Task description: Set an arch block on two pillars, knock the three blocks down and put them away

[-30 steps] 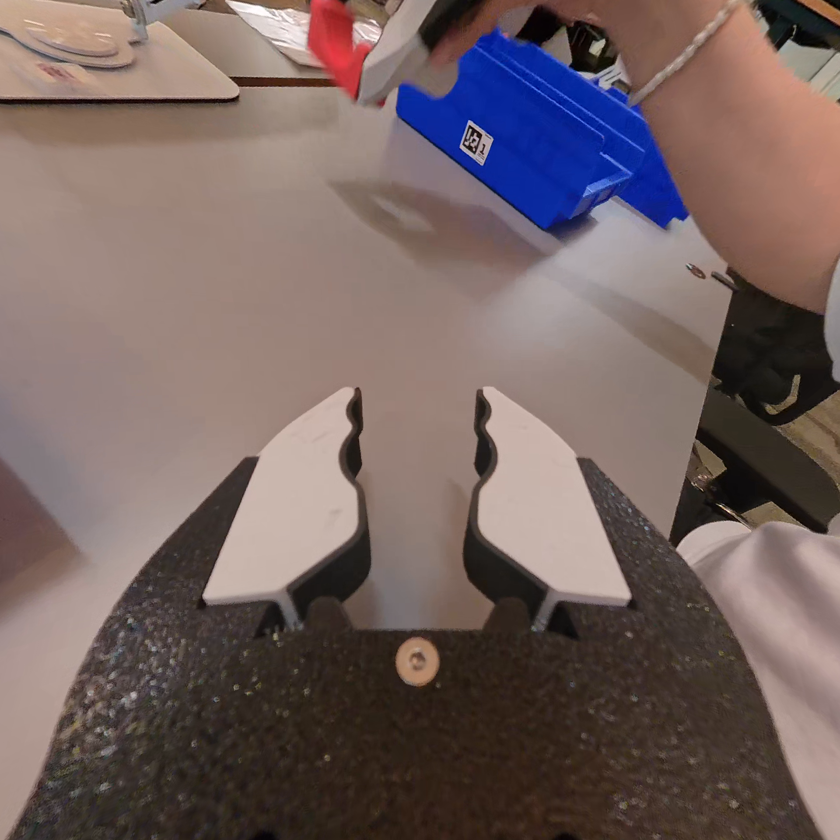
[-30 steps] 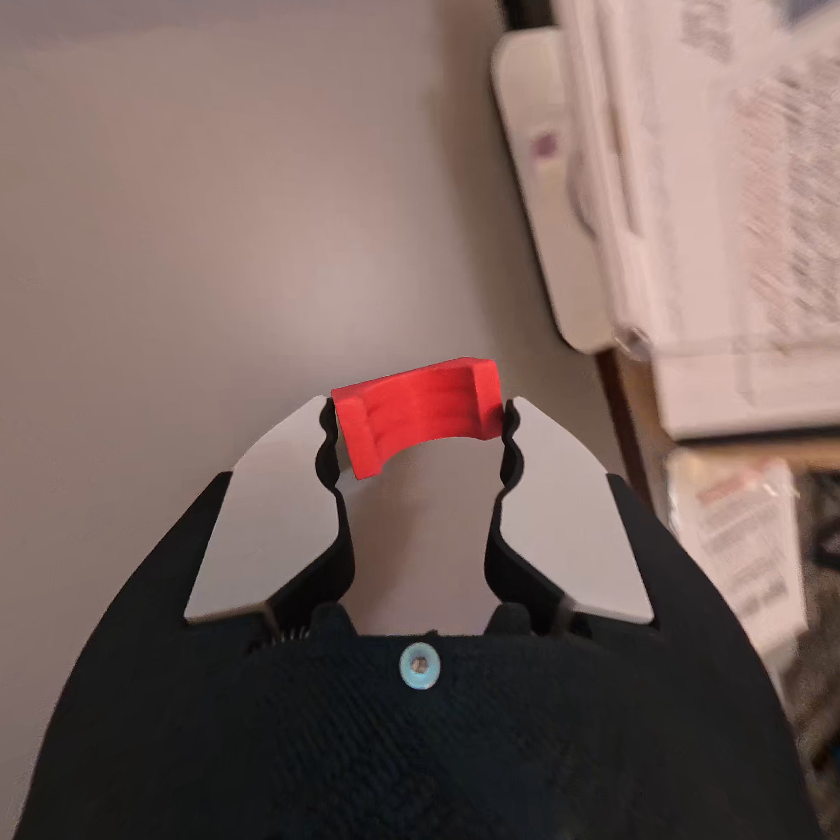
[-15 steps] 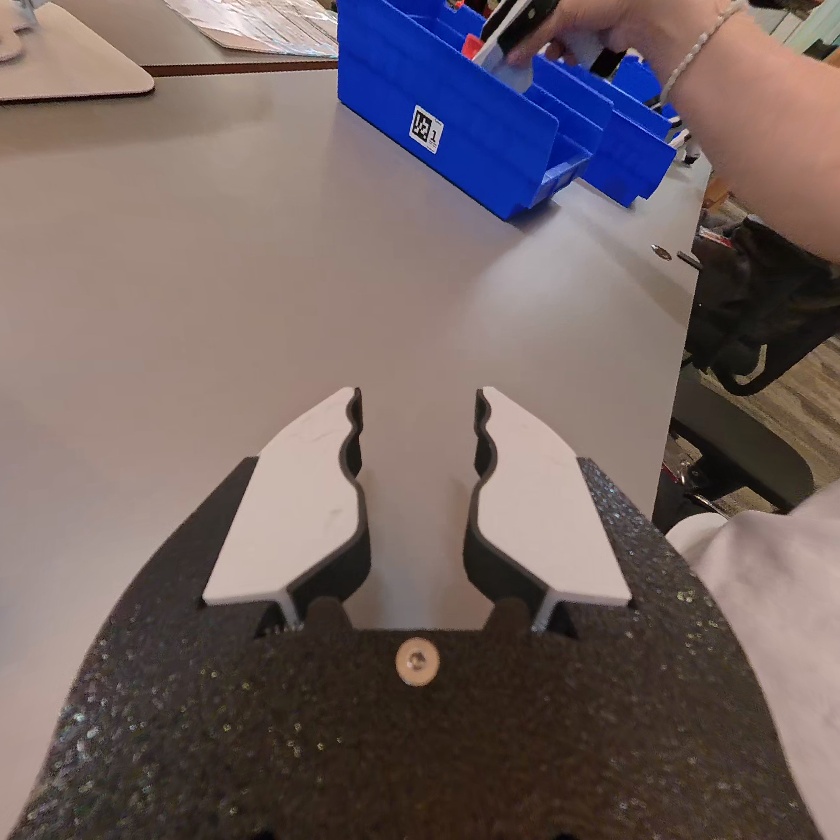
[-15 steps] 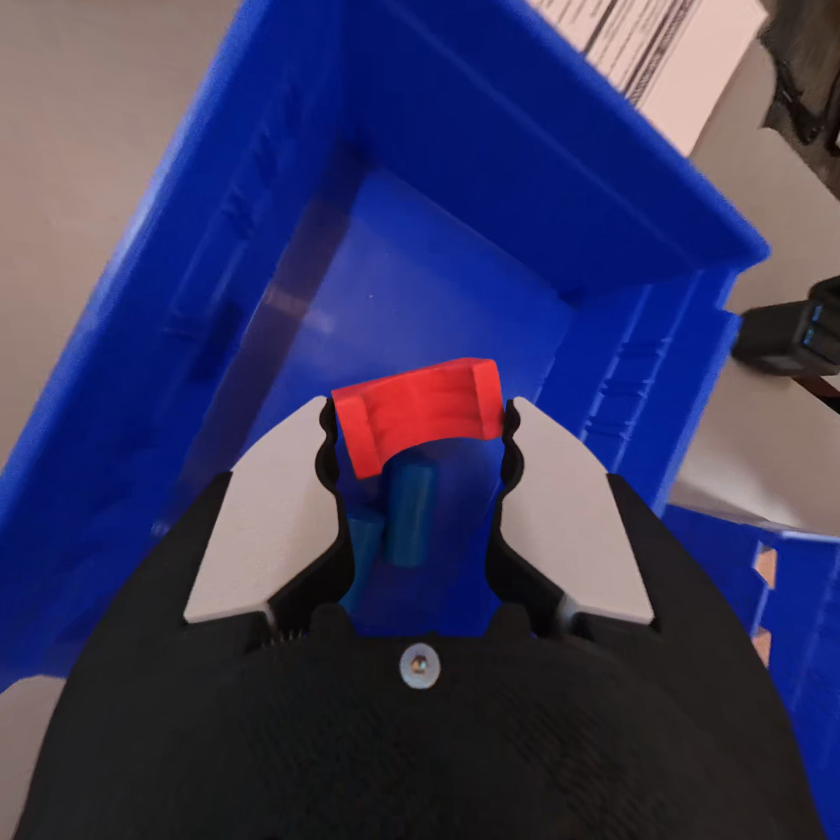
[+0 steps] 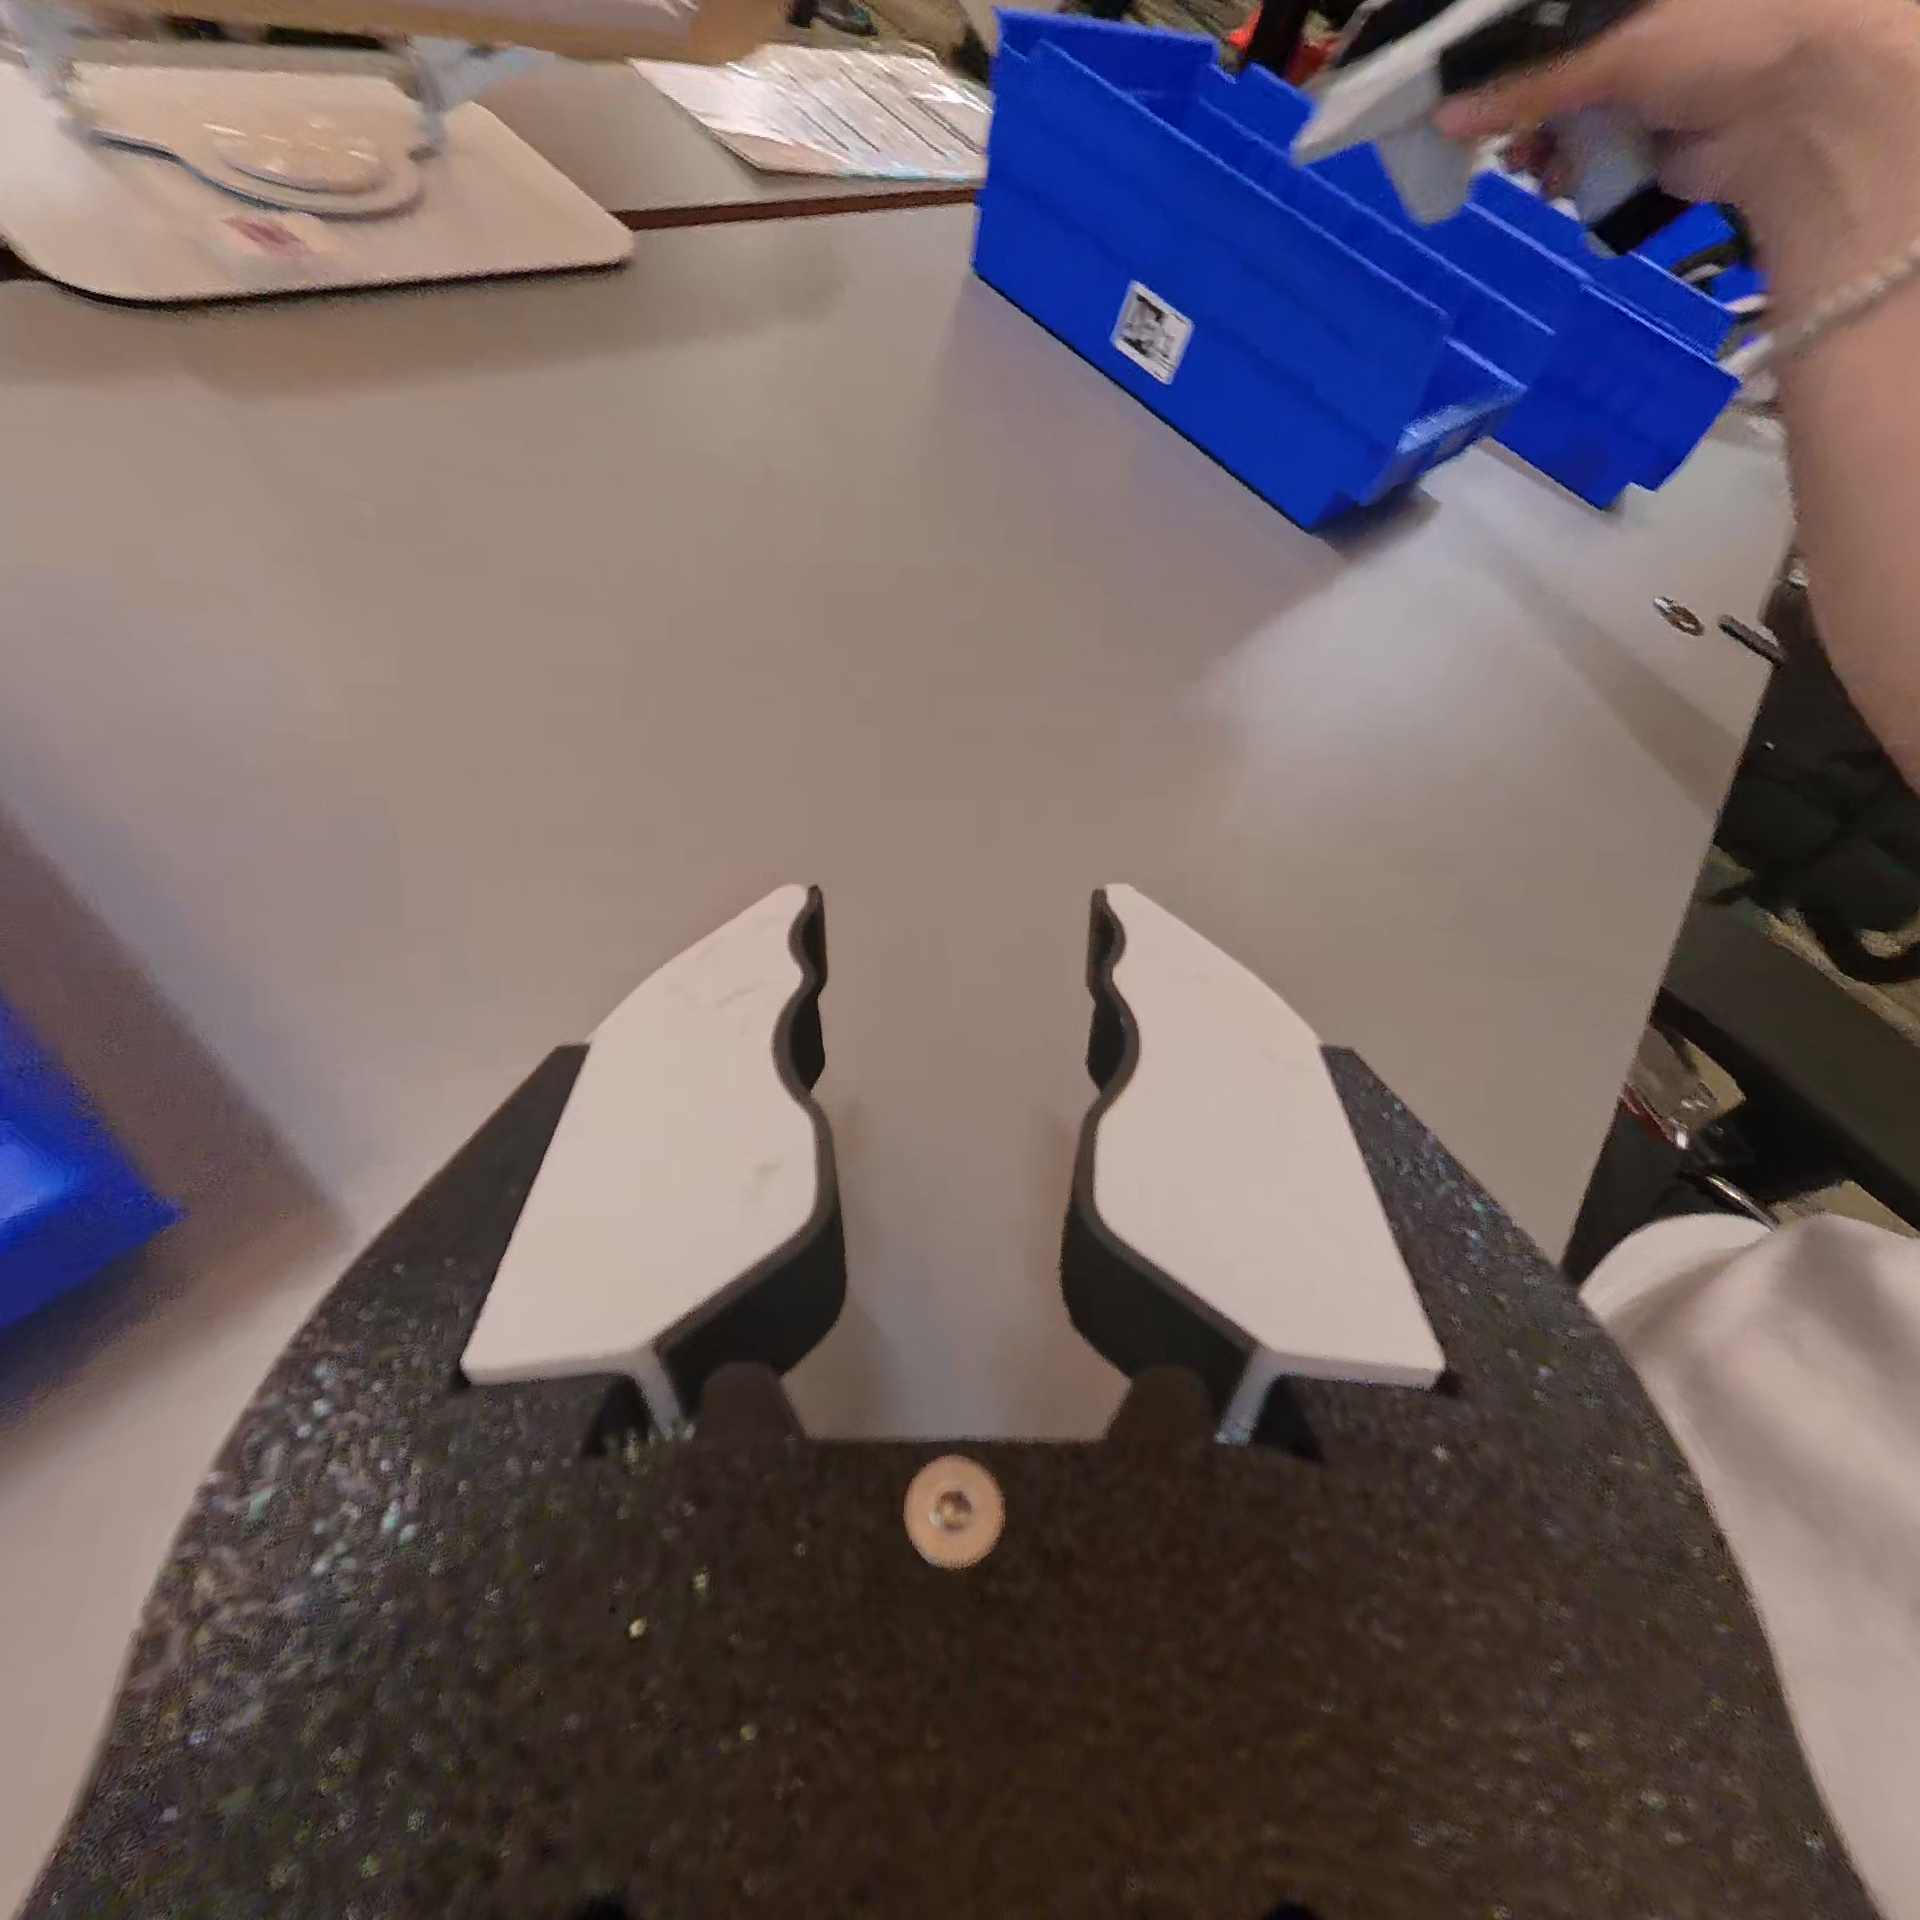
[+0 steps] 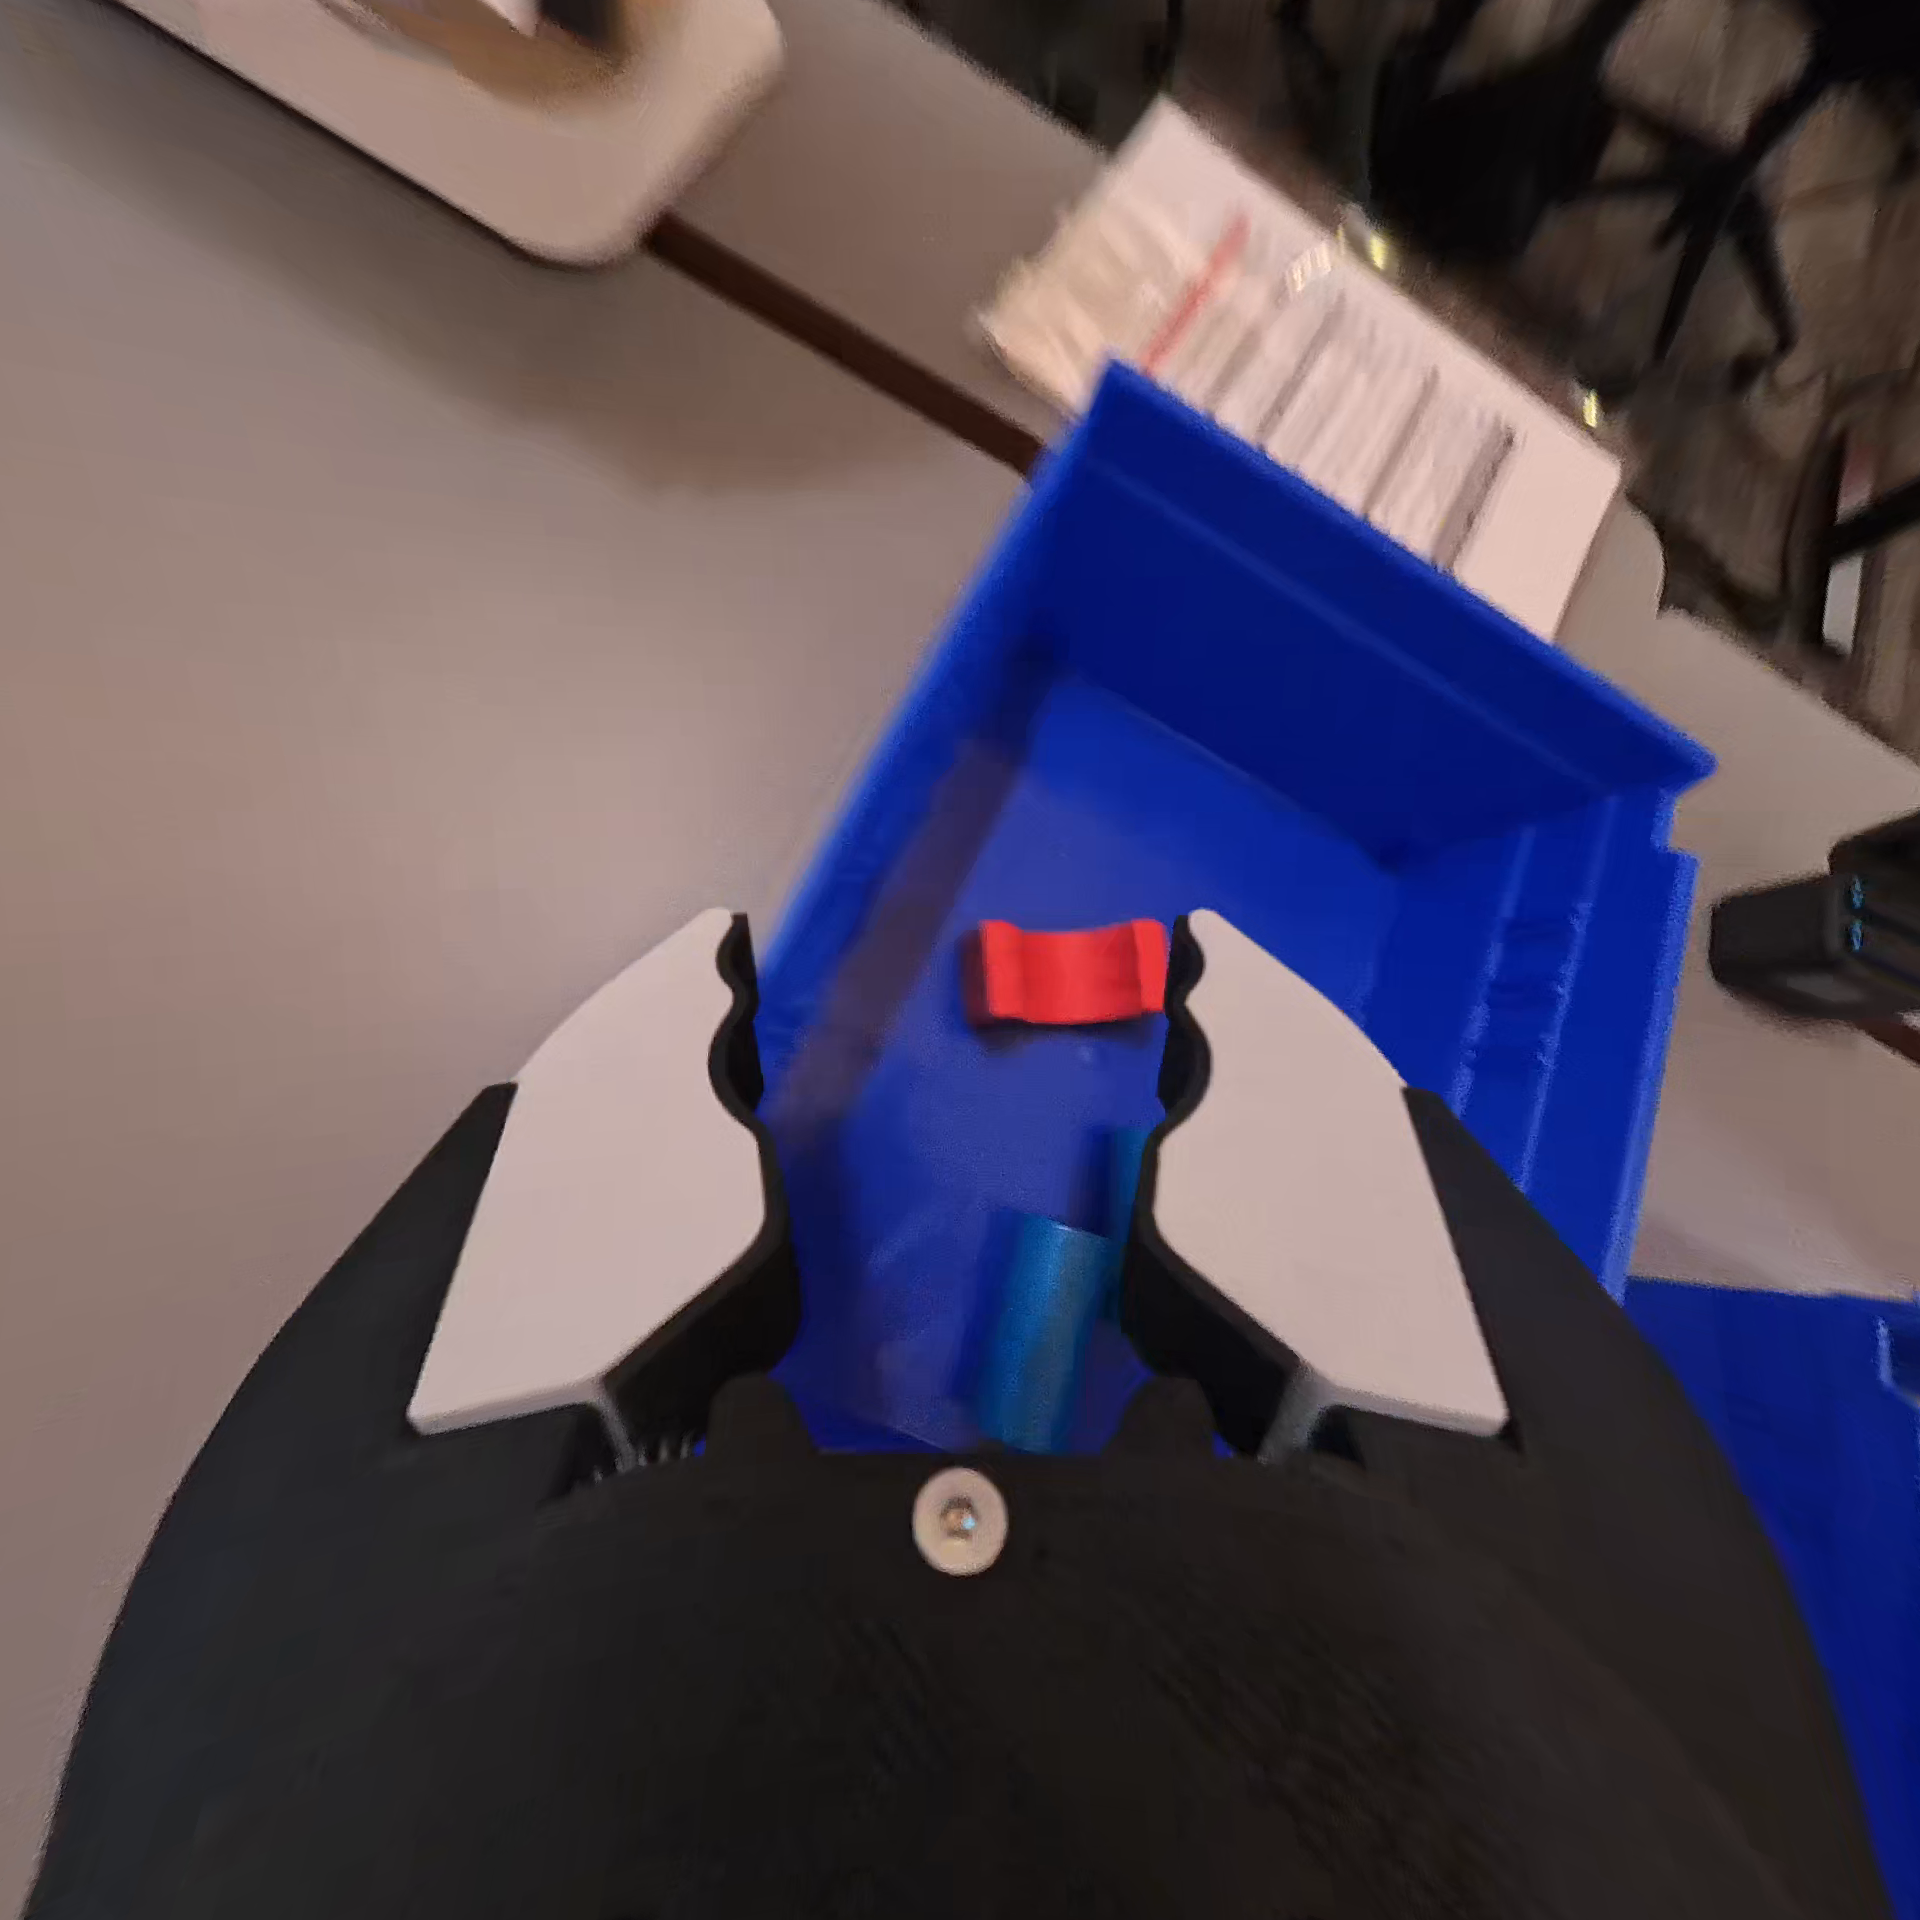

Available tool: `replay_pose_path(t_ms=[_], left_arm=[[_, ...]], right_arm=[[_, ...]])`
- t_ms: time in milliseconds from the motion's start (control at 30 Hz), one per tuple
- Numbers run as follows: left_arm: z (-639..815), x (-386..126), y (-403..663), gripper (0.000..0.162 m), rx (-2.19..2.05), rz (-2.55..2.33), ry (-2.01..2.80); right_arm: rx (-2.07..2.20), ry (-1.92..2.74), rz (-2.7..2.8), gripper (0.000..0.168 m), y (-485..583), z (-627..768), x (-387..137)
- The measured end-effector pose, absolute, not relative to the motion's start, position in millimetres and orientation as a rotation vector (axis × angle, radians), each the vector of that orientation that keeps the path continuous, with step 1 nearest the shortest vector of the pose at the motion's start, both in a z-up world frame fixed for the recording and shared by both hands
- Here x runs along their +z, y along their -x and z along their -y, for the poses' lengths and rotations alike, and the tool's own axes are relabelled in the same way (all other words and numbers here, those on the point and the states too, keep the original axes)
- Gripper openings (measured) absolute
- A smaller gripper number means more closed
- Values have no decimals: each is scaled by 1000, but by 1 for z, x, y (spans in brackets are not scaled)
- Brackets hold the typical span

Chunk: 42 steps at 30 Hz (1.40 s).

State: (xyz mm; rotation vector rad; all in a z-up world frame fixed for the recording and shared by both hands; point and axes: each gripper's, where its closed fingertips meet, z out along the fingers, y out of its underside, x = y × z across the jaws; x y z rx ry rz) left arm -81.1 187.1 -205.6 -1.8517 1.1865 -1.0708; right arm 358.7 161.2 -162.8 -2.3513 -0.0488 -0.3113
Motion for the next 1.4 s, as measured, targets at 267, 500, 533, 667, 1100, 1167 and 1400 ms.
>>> replay_pose_path(t_ms=[267,500,533,667,1100,1167,1400], left_arm=[[-285,-165,150,49,-739,-992,1957],[-378,-173,211,55,-427,-833,2280],[-386,-176,213,55,-425,-804,2313],[-400,-196,209,56,-520,-722,2436],[-430,-250,249,58,-125,-443,2741],[-433,-256,250,56,-66,-431,2769],[-441,-276,257,53,31,-353,2875]], right_arm=[[18,2072,314,65,-197,-152,-154],[104,2080,426,65,-134,-148,-195],[125,2081,430,65,-129,-148,-199],[140,2071,444,65,-121,-149,-205],[162,2040,493,65,-115,-147,-205],[180,2037,503,65,-113,-146,-206],[202,2018,500,65,-116,-141,-202]])
